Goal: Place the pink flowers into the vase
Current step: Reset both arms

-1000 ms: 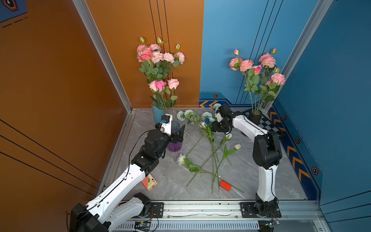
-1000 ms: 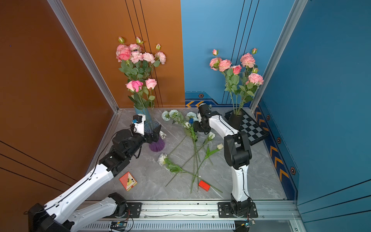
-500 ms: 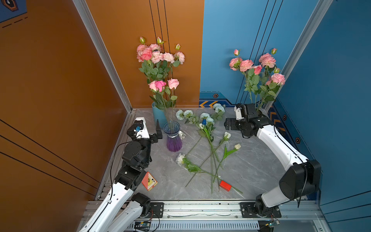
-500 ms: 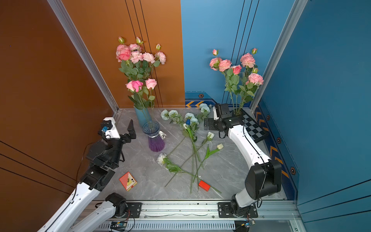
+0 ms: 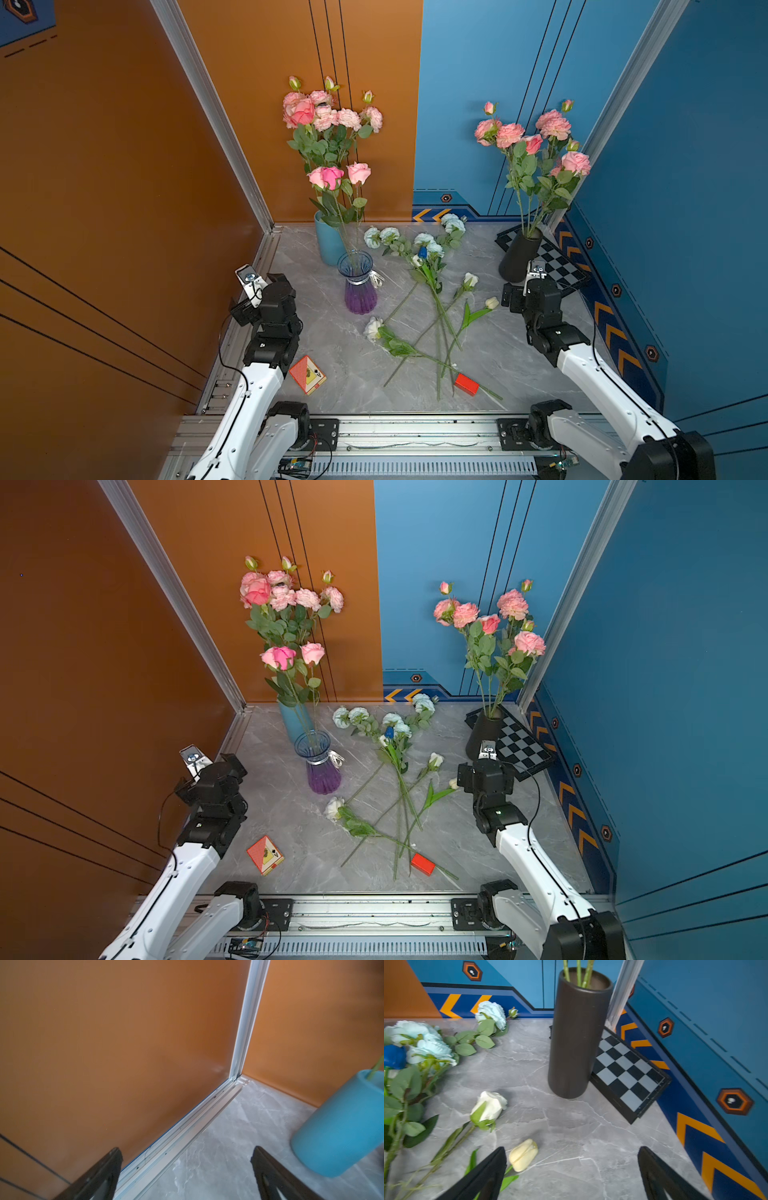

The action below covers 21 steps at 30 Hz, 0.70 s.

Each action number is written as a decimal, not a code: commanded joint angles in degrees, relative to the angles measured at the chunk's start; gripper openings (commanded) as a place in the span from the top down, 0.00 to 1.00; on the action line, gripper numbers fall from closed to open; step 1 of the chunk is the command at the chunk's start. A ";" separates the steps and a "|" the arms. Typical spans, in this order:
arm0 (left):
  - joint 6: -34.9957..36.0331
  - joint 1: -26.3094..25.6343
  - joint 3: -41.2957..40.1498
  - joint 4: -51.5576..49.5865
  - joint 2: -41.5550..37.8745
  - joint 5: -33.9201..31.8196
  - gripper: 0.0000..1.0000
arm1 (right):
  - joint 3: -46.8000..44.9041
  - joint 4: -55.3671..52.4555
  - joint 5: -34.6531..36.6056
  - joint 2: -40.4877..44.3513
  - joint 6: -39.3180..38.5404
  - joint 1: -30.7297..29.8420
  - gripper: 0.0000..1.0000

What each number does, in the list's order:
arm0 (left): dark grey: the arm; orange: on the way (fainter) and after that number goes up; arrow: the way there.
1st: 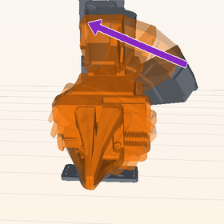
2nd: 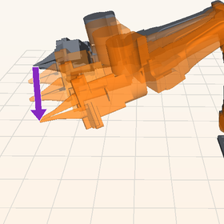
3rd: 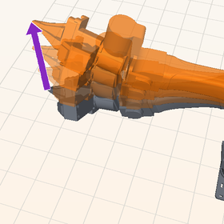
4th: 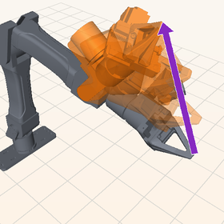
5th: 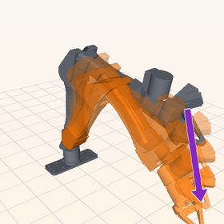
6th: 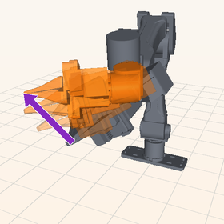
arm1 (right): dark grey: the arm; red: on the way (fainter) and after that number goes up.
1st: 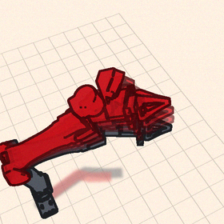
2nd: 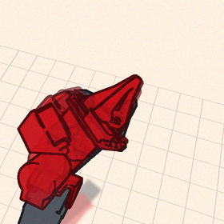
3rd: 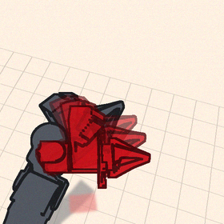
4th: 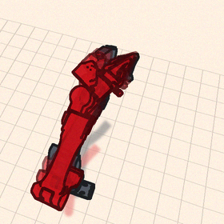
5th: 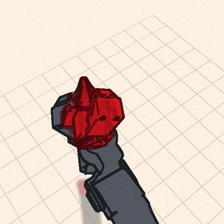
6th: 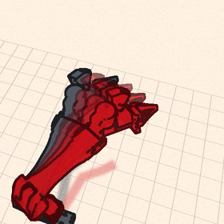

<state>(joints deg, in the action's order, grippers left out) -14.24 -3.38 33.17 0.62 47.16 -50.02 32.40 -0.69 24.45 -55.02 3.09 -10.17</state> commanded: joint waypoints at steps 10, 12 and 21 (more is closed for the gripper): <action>-8.51 -1.98 -6.23 6.13 14.44 -7.34 0.01 | -6.01 20.22 7.82 -14.43 1.37 4.04 0.00; -8.92 -1.81 -5.88 7.61 18.04 -6.11 0.01 | -7.60 25.88 7.67 -16.74 2.51 4.59 0.00; -5.79 -2.73 -6.69 20.70 28.96 -0.29 0.01 | -13.32 42.22 -1.81 -19.94 1.36 6.81 0.00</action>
<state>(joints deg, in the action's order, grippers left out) -22.22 -5.63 26.98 13.26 75.11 -52.42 19.99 33.12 26.76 -74.24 3.86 -3.95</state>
